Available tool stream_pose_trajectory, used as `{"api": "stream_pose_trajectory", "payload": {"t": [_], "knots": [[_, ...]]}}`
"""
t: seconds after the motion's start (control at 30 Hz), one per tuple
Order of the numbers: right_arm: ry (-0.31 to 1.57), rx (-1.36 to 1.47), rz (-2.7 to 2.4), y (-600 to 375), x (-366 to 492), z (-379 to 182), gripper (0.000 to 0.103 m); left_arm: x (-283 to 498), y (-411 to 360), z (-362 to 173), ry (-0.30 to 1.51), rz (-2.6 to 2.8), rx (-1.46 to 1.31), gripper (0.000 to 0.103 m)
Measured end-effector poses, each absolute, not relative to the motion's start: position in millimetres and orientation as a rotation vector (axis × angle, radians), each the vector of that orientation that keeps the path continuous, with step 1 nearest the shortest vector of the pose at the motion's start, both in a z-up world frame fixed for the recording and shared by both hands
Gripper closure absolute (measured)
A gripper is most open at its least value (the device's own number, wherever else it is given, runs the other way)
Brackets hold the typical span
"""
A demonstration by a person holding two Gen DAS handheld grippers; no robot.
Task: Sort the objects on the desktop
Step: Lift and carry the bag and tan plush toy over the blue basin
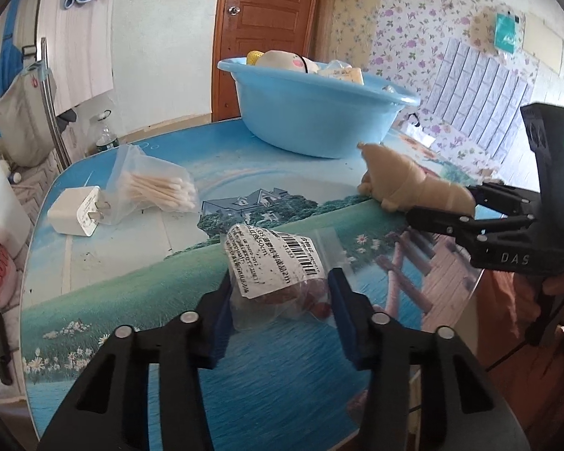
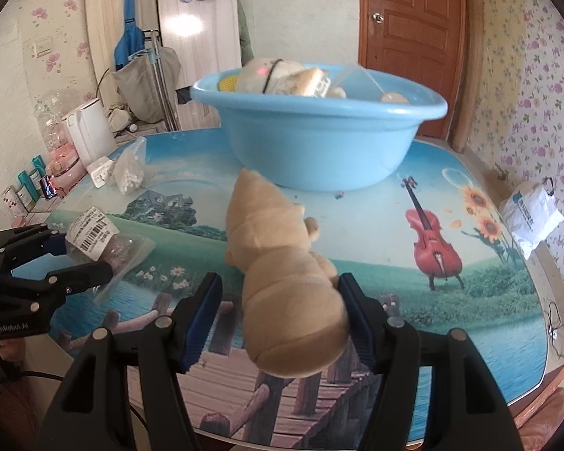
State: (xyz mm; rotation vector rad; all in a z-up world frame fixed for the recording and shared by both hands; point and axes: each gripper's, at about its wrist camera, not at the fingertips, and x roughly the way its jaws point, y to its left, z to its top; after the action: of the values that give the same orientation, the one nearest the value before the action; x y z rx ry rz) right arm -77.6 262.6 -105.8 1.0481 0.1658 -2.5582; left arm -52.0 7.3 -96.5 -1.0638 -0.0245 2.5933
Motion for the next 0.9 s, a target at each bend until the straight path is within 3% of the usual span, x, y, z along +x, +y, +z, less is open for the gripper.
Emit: {"api": "stream_pose_trajectory", "payload": {"t": [0.07,0.1,0.9], "knots": [[0.177,1.041,-2.567,262.8,-77.0,-104.3,0.054,-51.5,6.2,-94.3,-0.043,2.587,-1.059,0.063],[0.175,1.041,-2.567,263.8,-77.2,-103.9,0.056,-51.7,5.7,-93.8,-0.048,2.584,-1.06,0.064],[0.111,0.947,-2.514,260.3,-57.5,-61.1,0.057,-39.8,-1.2,-41.3,-0.078,2.629,-0.95,0.067]]}}
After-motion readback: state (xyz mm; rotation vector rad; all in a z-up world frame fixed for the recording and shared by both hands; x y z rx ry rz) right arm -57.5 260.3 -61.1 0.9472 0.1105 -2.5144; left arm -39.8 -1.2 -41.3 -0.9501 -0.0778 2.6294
